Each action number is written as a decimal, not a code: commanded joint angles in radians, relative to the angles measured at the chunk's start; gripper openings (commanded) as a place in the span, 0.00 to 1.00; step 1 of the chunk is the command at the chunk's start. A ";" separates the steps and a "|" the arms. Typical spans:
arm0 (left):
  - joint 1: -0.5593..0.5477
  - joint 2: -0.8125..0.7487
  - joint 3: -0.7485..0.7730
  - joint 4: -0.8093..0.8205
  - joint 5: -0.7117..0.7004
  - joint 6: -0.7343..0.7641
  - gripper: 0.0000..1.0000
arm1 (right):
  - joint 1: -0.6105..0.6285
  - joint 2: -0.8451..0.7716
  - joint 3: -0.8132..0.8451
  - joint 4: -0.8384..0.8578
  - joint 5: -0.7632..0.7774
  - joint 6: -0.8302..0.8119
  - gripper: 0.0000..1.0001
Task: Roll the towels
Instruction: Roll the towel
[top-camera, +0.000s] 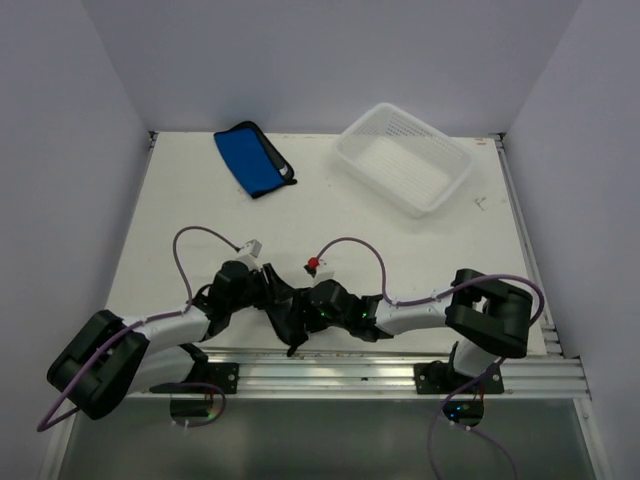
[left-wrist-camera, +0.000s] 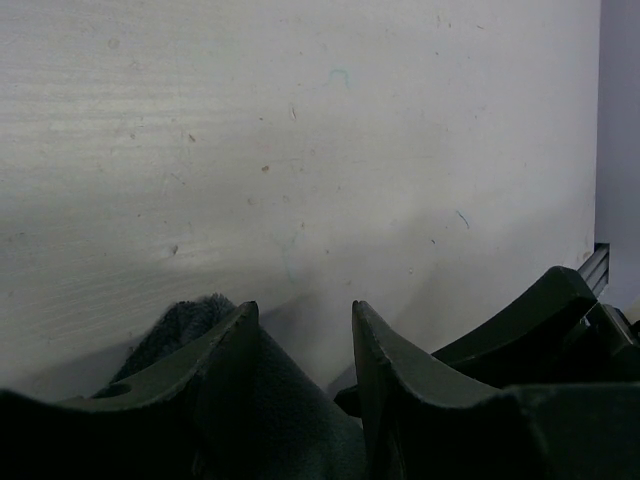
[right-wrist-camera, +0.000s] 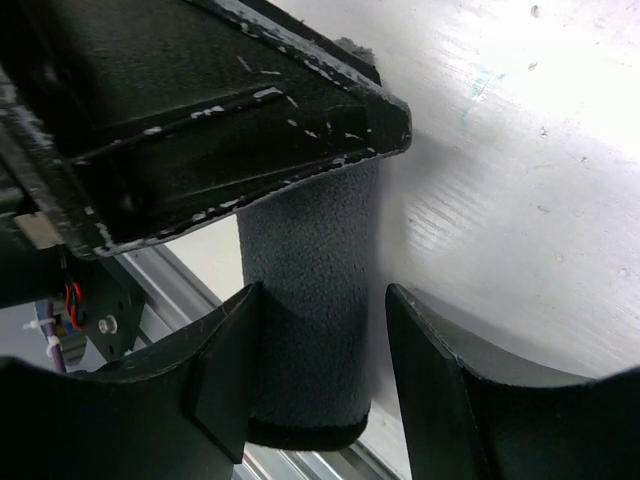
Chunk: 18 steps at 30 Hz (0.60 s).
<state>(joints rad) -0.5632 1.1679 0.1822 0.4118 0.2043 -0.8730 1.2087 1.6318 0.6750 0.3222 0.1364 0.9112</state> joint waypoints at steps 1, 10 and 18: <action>0.005 -0.002 -0.039 -0.102 -0.037 0.011 0.48 | -0.001 0.034 0.024 0.070 -0.037 0.034 0.54; 0.005 -0.016 -0.055 -0.090 -0.039 0.000 0.48 | 0.014 0.060 0.041 0.011 -0.060 0.006 0.42; 0.005 -0.027 -0.018 -0.119 -0.057 0.009 0.49 | 0.098 0.060 0.178 -0.230 0.071 -0.098 0.19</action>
<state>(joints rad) -0.5636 1.1332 0.1661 0.3962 0.2016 -0.8799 1.2709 1.6844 0.7979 0.2016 0.1658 0.8658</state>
